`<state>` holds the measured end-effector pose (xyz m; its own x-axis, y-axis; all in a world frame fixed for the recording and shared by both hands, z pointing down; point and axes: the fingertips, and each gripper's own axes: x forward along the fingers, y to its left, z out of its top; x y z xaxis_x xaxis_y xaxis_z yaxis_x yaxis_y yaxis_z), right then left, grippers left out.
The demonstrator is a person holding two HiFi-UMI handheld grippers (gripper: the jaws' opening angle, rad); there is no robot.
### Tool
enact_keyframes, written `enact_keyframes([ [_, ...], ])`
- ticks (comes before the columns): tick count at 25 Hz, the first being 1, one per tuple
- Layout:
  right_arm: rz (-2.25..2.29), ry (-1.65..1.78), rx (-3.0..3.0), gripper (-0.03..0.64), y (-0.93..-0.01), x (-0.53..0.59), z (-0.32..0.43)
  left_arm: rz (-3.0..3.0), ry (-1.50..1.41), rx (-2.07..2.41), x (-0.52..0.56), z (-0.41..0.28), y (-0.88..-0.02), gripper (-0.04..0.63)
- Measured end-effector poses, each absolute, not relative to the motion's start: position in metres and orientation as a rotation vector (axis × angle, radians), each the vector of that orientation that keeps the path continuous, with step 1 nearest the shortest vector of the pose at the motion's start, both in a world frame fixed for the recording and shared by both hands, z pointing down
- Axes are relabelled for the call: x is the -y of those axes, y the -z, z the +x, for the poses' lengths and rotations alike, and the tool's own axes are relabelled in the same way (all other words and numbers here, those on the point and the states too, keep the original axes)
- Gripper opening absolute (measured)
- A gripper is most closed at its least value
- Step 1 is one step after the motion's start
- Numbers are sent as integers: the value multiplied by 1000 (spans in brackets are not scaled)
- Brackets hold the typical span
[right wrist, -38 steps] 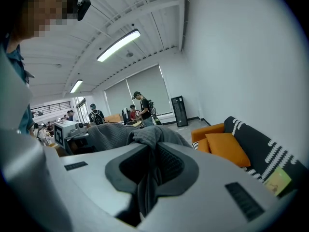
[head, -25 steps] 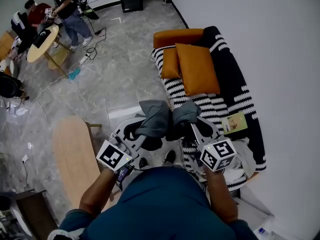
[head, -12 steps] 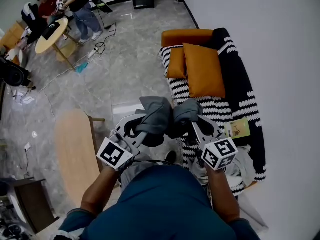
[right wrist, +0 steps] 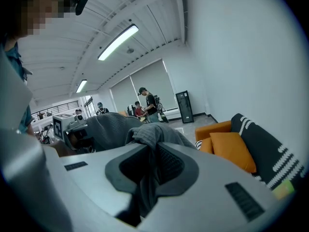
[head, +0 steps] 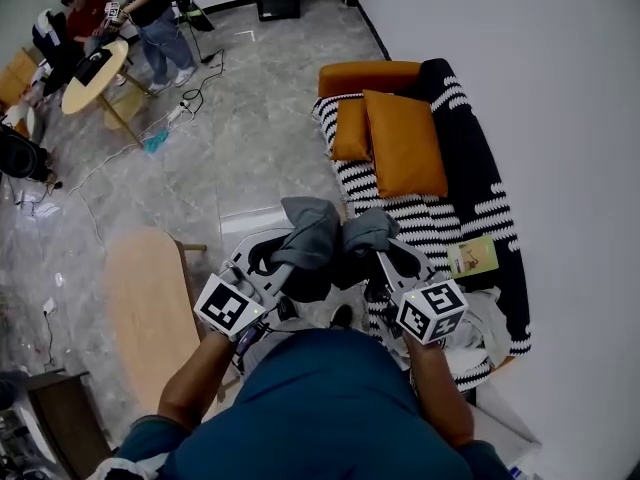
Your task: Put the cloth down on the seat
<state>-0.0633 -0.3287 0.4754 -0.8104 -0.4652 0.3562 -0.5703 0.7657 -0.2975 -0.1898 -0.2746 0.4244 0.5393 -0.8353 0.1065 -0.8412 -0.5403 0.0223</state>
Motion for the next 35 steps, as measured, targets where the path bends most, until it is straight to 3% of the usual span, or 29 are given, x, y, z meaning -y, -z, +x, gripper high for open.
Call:
enact_keyframes([
  [15, 821, -692, 2696, 43, -490, 329, -103, 2689, -197, 1437, 278, -230, -431, 54],
  [30, 867, -929, 2591, 43, -534, 360, -68, 2659, -196, 1266, 320, -178, -466, 54],
  [35, 878, -870, 2621, 43, -521, 377, -68, 2677, -145, 1230, 334, -165, -454, 54],
])
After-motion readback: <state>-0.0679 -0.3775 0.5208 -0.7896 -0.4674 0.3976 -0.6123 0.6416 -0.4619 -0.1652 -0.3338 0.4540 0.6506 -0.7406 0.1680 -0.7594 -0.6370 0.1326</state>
